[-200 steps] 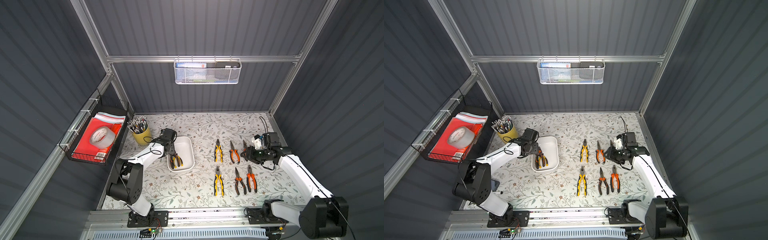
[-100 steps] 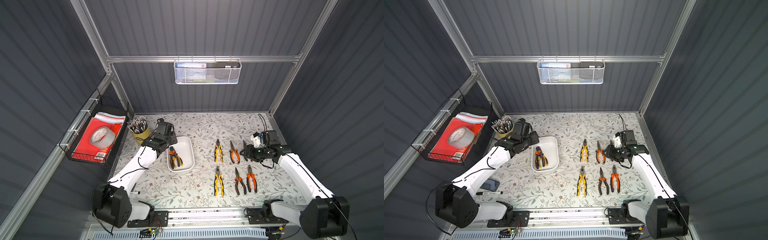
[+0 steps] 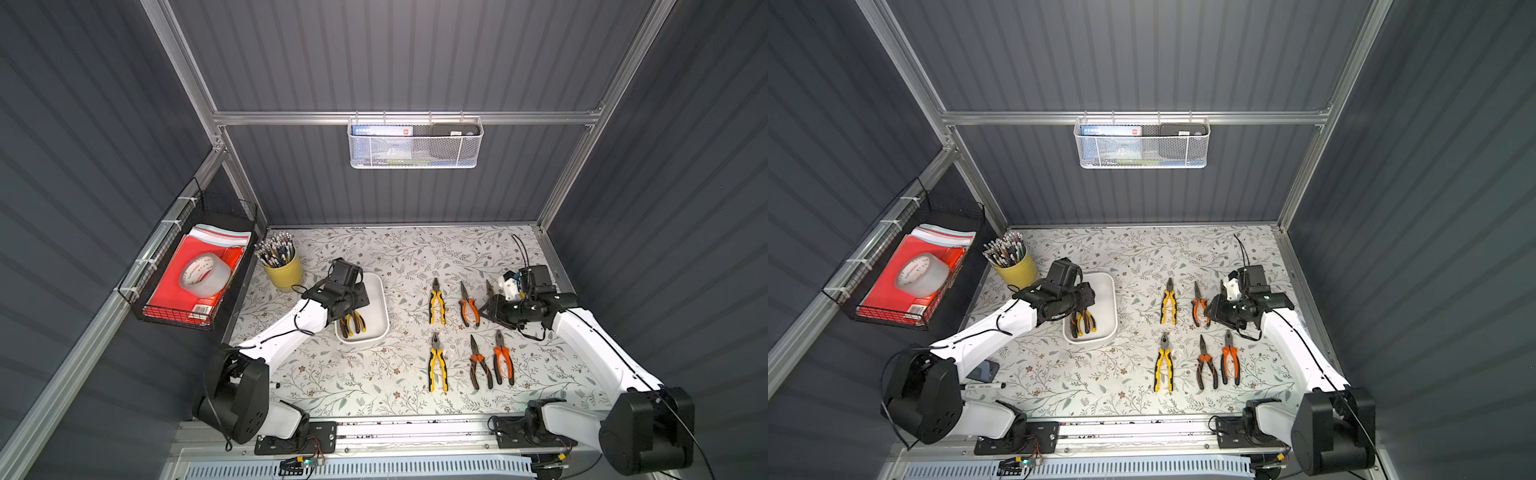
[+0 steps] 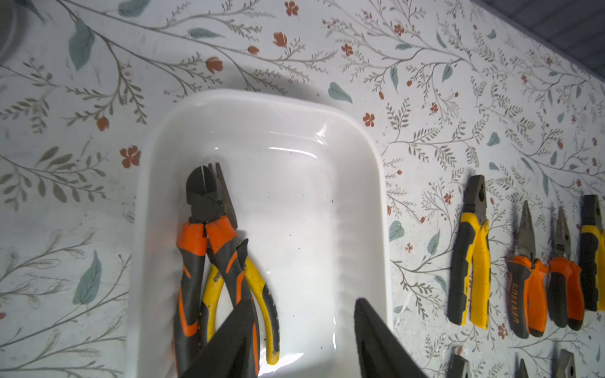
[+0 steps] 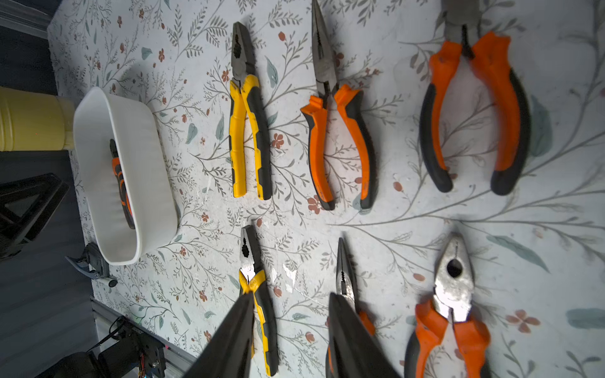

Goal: Take the pliers out of the storage box
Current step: Pick up the pliers from the storage box.

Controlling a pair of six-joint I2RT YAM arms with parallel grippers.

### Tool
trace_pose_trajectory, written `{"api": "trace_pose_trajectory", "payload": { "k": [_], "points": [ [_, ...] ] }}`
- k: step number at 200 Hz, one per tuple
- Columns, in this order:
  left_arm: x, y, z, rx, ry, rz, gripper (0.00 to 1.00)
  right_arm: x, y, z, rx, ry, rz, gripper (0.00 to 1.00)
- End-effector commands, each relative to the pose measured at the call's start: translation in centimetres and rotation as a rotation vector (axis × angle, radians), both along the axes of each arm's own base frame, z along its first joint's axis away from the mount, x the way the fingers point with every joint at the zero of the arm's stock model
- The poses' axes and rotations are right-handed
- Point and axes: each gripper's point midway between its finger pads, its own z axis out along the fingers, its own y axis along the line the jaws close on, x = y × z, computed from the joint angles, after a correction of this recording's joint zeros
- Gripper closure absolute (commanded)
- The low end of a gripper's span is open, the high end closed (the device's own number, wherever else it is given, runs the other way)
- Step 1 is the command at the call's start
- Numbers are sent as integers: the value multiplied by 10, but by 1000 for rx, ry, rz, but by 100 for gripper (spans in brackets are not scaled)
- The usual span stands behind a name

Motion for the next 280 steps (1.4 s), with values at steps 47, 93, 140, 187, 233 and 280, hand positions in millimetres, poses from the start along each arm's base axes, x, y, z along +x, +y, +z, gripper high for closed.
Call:
{"api": "trace_pose_trajectory", "payload": {
  "k": [47,93,140,187,233,280],
  "points": [
    [-1,3,-41,54,92,25,46,-6,-4,-15,-45,14,23,58],
    [-13,14,-58,84,127,51,49,-5,-4,-22,-44,39,24,58],
    [-18,16,-63,90,131,51,51,-6,-4,-25,-43,46,20,58],
    [-21,15,-82,95,172,38,56,-10,-4,-28,-42,55,20,58],
    [-25,18,-96,105,192,48,73,-11,-5,-29,-51,59,19,58],
    [-22,27,-78,127,140,90,83,-11,-5,-30,-54,65,20,58]
  ]
}}
